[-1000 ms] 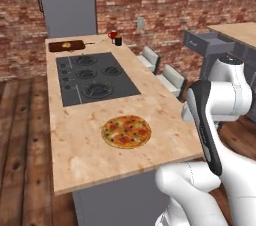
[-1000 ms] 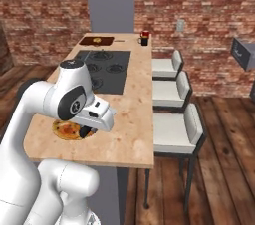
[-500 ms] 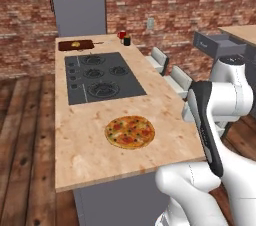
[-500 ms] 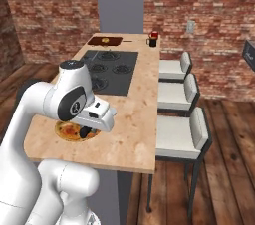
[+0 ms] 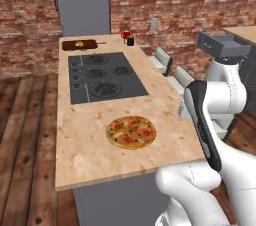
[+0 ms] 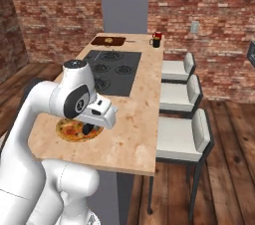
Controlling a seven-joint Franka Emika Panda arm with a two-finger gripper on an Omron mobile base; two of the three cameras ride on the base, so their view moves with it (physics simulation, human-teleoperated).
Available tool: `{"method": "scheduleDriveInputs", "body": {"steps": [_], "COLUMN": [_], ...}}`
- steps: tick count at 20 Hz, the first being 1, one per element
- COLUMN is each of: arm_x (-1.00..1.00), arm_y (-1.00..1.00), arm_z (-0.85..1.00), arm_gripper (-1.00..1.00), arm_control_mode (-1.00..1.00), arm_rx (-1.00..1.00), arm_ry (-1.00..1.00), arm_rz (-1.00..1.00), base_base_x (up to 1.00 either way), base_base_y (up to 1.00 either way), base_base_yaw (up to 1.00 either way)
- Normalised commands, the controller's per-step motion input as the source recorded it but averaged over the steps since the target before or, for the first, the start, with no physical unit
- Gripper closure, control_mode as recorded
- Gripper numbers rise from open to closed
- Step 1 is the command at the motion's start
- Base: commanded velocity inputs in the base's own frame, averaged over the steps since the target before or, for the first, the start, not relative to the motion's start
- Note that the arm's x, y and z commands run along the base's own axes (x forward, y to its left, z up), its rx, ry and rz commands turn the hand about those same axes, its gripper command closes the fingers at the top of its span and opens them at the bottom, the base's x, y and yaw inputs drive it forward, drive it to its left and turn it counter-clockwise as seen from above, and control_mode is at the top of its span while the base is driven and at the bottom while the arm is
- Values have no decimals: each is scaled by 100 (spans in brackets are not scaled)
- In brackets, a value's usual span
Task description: Take the pizza cutter from the drawer on the left and place it on the dining counter for cutting.
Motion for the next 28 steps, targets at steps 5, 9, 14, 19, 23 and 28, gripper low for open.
{"method": "scheduleDriveInputs", "body": {"steps": [5, 9, 14, 19, 23, 28], "arm_x": [100, 100, 88, 71, 53, 20], "arm_y": [-2, -2, -12, -2, 0, 4], "arm_z": [-65, -66, -32, -44, -47, -41], "arm_gripper": [100, 100, 100, 100, 100, 100], "arm_control_mode": [-100, -100, -100, -100, -100, -100], "arm_rx": [-1, 0, 2, 1, 0, 0], "arm_ry": [-3, 0, 0, 0, 0, 0], "arm_rz": [0, 2, 15, 28, 22, 3], "base_base_x": [0, 0, 0, 0, 0, 0], "base_base_y": [0, 0, 0, 0, 0, 0], "base_base_yaw": [0, 0, 0, 0, 0, 0]}}
